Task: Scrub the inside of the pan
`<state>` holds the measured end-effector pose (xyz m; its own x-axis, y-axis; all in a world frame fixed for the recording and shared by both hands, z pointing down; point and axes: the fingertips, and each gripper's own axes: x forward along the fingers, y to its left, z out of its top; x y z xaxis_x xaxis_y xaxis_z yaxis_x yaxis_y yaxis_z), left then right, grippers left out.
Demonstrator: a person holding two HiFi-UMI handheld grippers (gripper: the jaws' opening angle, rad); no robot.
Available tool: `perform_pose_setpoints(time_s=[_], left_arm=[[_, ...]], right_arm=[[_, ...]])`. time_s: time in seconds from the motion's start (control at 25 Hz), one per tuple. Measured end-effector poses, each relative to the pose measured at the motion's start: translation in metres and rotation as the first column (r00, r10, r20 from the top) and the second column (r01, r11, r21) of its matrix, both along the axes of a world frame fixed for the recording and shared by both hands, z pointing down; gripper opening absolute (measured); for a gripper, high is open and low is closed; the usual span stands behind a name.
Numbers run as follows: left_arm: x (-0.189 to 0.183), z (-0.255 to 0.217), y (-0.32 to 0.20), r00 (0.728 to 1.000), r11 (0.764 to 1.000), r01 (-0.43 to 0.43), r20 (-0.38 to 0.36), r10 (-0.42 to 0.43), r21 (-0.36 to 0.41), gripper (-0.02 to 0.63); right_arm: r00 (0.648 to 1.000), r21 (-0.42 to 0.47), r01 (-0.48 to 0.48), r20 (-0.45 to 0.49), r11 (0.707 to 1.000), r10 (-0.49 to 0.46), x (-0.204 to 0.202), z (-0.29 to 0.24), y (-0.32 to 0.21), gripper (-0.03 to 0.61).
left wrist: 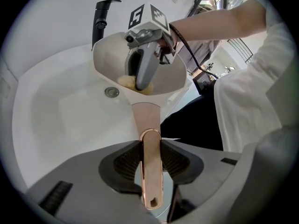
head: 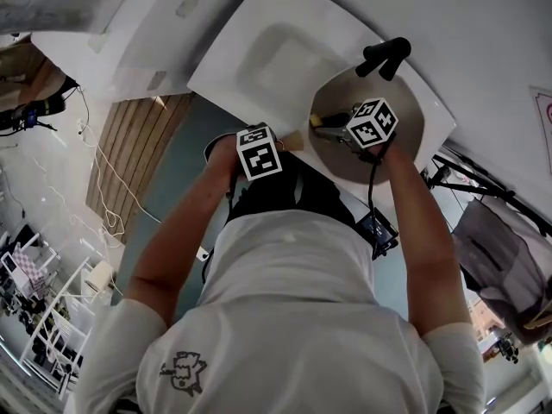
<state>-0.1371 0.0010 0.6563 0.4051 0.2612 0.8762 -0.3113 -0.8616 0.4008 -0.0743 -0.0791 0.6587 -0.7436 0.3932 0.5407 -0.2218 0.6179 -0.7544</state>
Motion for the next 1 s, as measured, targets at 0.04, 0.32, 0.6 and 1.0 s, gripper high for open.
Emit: perform_pose_setpoints(time_s=[0.04, 0.32, 0.6, 1.0], left_arm=[[0.000, 0.000, 0.000, 1.000, 1.000, 0.000, 0.001, 0.000, -0.002, 0.137], [0.000, 0.001, 0.002, 1.000, 1.000, 0.007, 0.014, -0.007, -0.025, 0.137], [0.002, 0.002, 0.002, 1.000, 0.999, 0.005, 0.013, -0.004, -0.051, 0.137], [0.002, 0.003, 0.001, 1.000, 0.998, 0.004, 0.013, -0.003, -0.069, 0.137]], right_arm=[[0.999, -0.034, 0.053, -0.001, 0.998, -0.054, 0.001, -0.002, 0.012, 0.069], [0.902, -0.344, 0.379, -0.069, 0.859, -0.426, 0.051, -0.019, 0.090, 0.066], [0.661, -0.595, 0.481, -0.236, 0.644, -0.712, 0.139, -0.037, 0.114, 0.063], [-0.010, -0.541, 0.584, -0.750, 0.605, -0.661, 0.249, -0.037, 0.018, 0.063]])
